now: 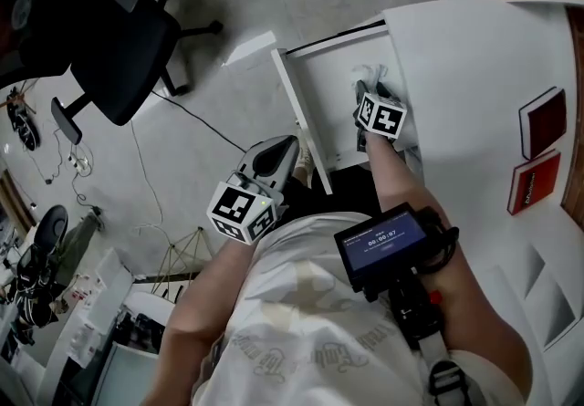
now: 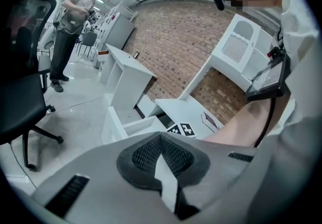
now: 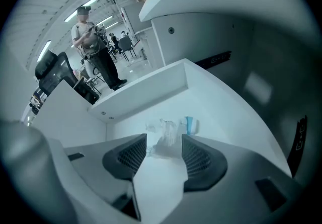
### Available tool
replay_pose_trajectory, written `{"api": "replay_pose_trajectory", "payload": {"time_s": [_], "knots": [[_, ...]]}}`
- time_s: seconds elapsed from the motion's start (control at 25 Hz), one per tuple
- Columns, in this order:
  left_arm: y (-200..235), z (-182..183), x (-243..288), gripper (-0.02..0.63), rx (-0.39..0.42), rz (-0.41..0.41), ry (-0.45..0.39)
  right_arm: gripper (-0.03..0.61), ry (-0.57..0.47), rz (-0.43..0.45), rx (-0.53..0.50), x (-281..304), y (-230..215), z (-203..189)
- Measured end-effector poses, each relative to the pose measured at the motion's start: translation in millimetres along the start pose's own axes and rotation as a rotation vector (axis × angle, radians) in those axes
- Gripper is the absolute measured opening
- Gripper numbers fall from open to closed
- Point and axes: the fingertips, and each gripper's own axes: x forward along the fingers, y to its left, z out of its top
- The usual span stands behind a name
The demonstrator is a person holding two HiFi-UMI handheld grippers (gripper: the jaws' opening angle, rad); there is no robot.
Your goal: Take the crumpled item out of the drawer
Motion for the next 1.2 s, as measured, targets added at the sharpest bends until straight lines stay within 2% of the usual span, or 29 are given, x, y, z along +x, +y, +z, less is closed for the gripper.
{"api": "replay_pose_trajectory", "payload": {"time_s": [0.48,1.2], "knots": [[12.8,-9.8,-1.1,0.02,-0.042,0.018,0.016,0.27,0.109,-0.026,-0.097,26.5,-5.2,-17.9],[19.2,-4.1,-5.9,0.02,-0.075,0.048,-0.016,0.253,0.194,0.013,-0.241,26.8,4.5,-25.3]]}}
